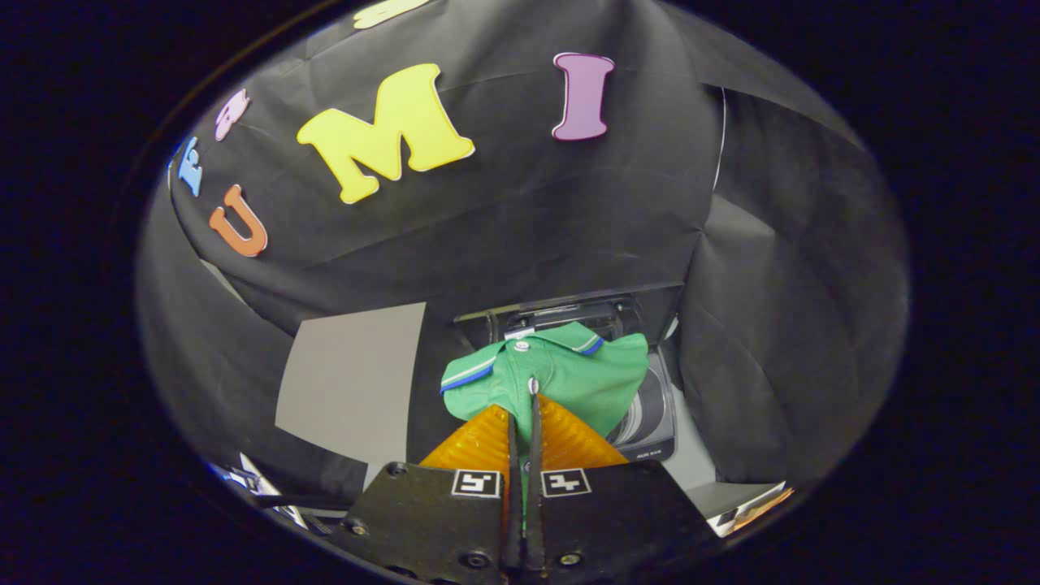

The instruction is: Put the clothes into the washing machine and then close the washing machine lid.

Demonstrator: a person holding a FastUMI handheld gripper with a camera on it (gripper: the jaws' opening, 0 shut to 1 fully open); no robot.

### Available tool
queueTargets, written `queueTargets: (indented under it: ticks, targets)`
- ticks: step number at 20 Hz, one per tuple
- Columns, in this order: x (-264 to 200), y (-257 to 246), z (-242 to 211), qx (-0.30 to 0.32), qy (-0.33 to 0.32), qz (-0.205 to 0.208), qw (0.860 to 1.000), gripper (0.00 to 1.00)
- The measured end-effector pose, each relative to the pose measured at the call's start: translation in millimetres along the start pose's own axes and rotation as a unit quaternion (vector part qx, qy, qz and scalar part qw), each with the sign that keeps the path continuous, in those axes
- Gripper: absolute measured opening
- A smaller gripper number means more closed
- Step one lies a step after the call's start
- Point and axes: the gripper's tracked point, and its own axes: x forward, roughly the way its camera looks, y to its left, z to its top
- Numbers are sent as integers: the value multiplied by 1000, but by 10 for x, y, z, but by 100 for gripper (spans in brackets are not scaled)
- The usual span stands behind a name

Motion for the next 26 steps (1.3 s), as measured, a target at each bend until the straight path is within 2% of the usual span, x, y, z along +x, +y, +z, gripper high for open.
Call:
queueTargets:
  ticks: [12, 19, 26]
  targets:
    - [589, -413, -339, 19, -9, 25, 999, 5]
    - [1131, -528, -444, 0, -10, 24, 1000, 5]
    - [1686, -617, -630, -17, 14, 13, 1000, 5]
